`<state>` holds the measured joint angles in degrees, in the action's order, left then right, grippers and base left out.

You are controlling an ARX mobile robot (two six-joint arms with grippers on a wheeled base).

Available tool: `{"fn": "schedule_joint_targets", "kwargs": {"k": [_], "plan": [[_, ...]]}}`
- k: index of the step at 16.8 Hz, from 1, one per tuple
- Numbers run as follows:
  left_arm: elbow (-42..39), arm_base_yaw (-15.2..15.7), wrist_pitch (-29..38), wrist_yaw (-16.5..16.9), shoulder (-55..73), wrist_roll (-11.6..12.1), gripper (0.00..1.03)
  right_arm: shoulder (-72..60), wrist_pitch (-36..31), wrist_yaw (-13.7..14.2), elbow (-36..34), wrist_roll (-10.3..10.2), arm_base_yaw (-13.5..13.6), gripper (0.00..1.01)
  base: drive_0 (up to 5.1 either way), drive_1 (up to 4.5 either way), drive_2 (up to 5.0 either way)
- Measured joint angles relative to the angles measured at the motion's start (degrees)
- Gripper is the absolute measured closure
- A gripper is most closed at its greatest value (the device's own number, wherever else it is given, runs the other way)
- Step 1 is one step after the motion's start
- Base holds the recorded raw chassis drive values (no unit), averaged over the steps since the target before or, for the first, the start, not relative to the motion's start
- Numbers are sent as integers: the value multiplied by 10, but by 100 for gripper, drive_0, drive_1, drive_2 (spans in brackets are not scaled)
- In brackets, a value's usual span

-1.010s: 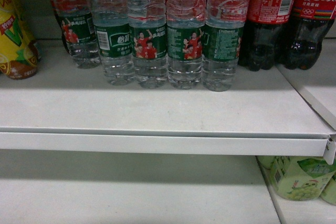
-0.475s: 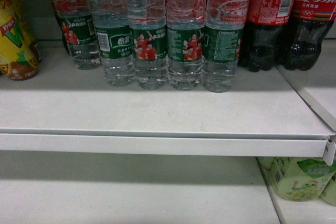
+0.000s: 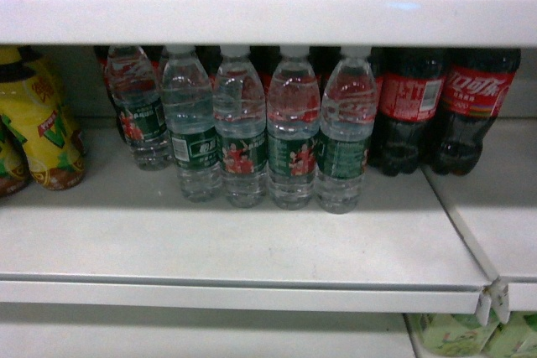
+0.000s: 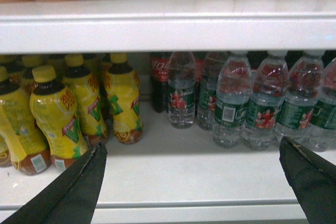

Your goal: Move water from second to third shelf

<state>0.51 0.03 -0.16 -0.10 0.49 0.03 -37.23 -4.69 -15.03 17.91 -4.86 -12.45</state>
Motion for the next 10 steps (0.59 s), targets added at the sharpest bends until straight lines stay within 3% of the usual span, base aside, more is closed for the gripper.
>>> {"fn": "schedule_joint_targets", "kwargs": {"k": [10], "plan": [[0,0,1,-1,0,0,5,0,0,0,0,0,0,62,0,0,0]]}}
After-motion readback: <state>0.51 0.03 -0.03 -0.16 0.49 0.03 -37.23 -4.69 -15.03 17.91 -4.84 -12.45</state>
